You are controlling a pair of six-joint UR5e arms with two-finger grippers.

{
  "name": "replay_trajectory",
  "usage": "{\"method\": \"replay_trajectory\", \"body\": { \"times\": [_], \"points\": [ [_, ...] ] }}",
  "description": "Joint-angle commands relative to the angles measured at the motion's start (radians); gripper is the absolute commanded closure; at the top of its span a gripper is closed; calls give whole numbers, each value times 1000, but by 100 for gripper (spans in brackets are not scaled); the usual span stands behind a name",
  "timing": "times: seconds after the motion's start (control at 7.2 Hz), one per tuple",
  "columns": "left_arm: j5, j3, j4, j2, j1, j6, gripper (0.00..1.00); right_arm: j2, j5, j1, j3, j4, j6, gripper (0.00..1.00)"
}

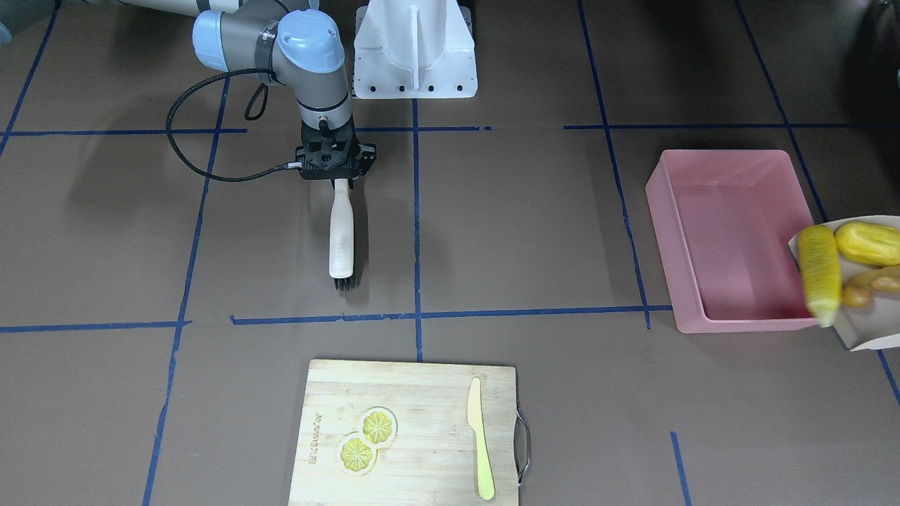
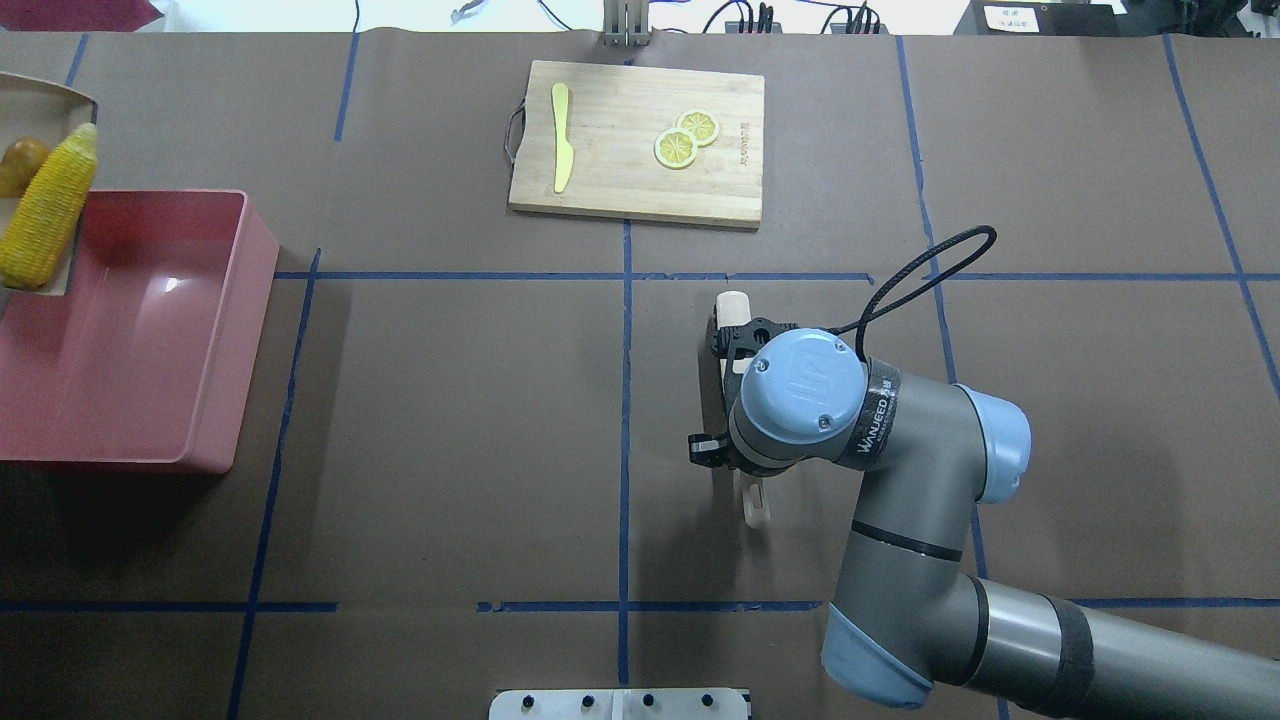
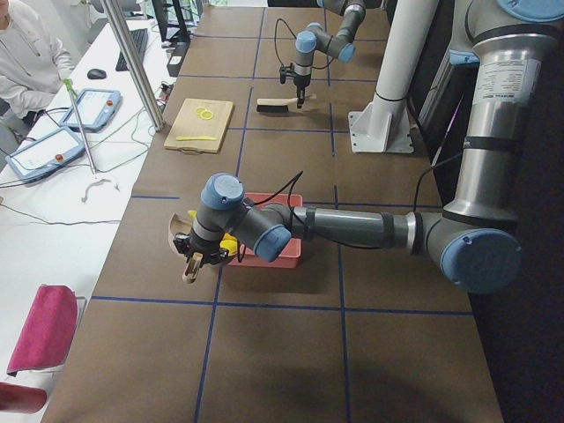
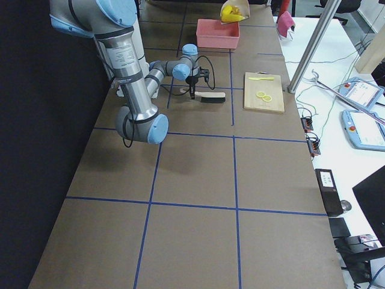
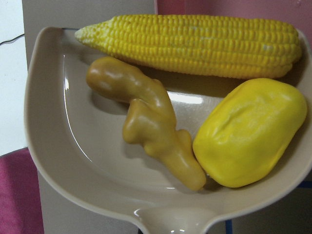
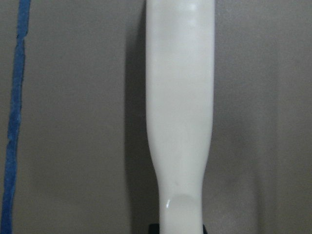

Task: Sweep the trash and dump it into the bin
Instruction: 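Tip the dustpan over the pink bin with the left gripper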

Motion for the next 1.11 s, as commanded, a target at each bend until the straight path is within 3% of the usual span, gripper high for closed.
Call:
{"method": "replay_trajectory", "body": {
  "times": [0.0,0.28,0.97],
  "points": [
    [68,-85,116,-7,-1,91,100,1,0,-1,0,0,0,100],
    [162,-202,243,-11,1,136,100,1,0,-1,0,0,0,100],
    [167,-207,248,-12,27,133,100,4,-5,-4,-2,3,0,100]
  ]
}}
